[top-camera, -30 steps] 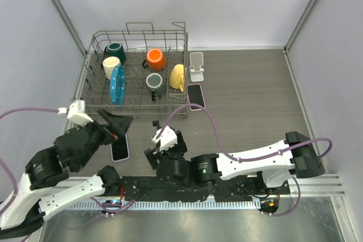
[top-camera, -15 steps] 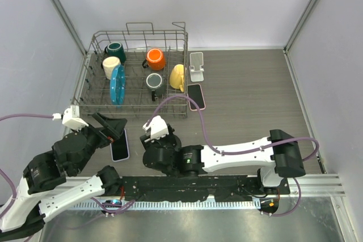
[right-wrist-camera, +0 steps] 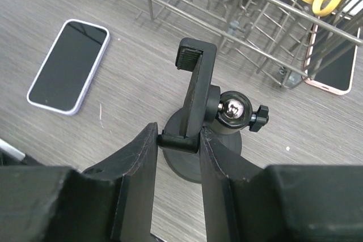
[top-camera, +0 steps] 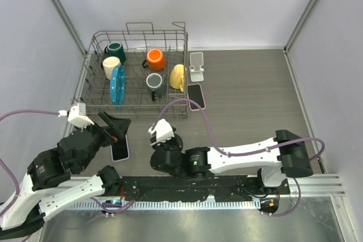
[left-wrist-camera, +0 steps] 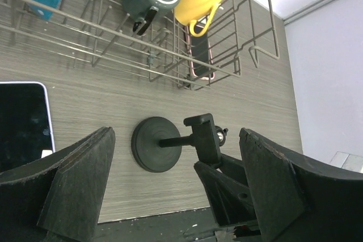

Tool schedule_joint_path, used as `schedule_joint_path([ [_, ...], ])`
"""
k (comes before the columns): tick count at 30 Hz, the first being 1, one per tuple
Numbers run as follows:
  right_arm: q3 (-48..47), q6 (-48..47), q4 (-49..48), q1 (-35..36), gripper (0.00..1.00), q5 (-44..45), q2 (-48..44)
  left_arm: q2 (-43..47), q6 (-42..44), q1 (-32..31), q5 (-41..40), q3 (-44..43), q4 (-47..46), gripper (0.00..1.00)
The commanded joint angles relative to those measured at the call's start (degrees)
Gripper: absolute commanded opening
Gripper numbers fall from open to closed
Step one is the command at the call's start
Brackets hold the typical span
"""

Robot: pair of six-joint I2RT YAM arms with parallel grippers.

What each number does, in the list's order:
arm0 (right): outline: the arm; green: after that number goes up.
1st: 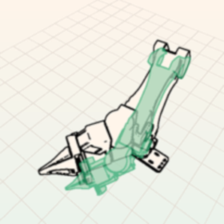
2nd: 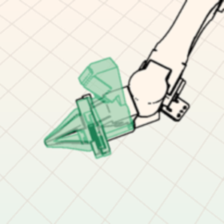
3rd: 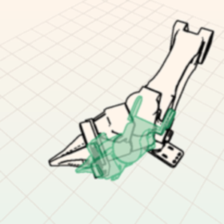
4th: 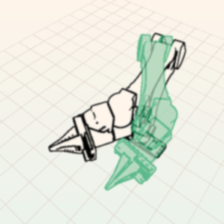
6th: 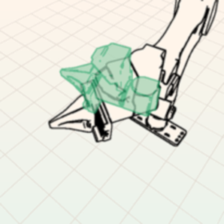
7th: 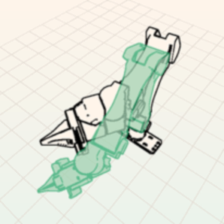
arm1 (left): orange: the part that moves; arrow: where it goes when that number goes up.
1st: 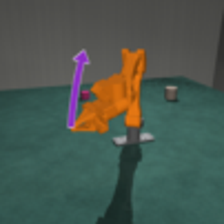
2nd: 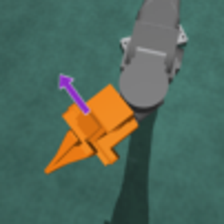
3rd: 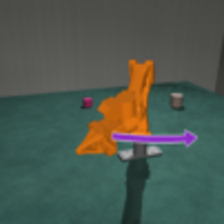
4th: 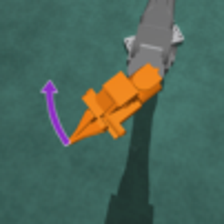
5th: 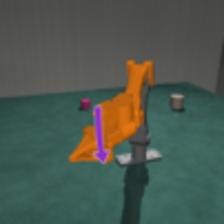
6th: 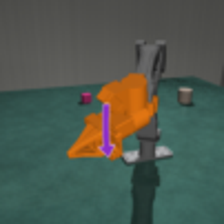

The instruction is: Place the phone on the phone stand

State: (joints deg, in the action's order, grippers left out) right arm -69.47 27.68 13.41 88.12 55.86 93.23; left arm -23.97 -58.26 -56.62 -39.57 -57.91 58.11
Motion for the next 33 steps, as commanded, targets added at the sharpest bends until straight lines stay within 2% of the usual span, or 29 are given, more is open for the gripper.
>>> schedule_joint_path([
  [1, 8.8, -6.1, -2.0, -0.9, 0.01, -1.3, -11.5, -2.7, 1.6, -0.1, 2.7, -0.2, -4.4, 0.94],
  [2, 10.7, -6.9, -4.2, -1.9, 0.0, -5.6, -13.5, -3.0, 1.9, -0.1, 4.2, -0.1, -4.7, 0.94],
  [5, 18.0, -12.6, -8.6, -2.6, 0.0, -10.1, -22.3, -5.1, 2.2, -0.1, 6.5, 0.7, -5.3, 0.97],
  [8, 22.4, -17.3, -8.5, -3.9, 0.0, -16.9, -31.2, -6.7, 3.8, -0.1, 9.5, 1.8, -8.1, 1.0],
  [12, 25.6, -20.4, -5.6, -8.2, 0.01, -30.2, -40.0, -8.5, 7.6, -0.1, 18.6, 5.5, -19.0, 1.0],
  [15, 27.8, -22.7, -4.4, -9.6, 0.0, -35.9, -46.2, -12.7, 10.9, -0.1, 25.1, 6.5, -26.0, 1.0],
  [16, 28.7, -23.1, -4.4, -9.9, 0.0, -37.7, -47.3, -14.3, 11.8, 0.0, 30.0, 6.3, -27.1, 1.0],
  [21, 31.1, -25.1, -4.3, -10.5, 0.0, -38.5, -49.8, -27.6, 11.2, 0.3, 43.8, 3.9, -30.7, 1.0],
  [26, 32.3, -25.8, -2.8, -10.8, 0.0, -35.6, -49.5, -33.1, 4.9, 1.7, 52.8, 6.4, -37.9, 1.0],
  [33, 32.6, -23.7, -0.4, -10.7, 0.0, -34.1, -47.7, -36.0, -0.2, 3.5, 56.8, 8.8, -42.2, 1.0],
])
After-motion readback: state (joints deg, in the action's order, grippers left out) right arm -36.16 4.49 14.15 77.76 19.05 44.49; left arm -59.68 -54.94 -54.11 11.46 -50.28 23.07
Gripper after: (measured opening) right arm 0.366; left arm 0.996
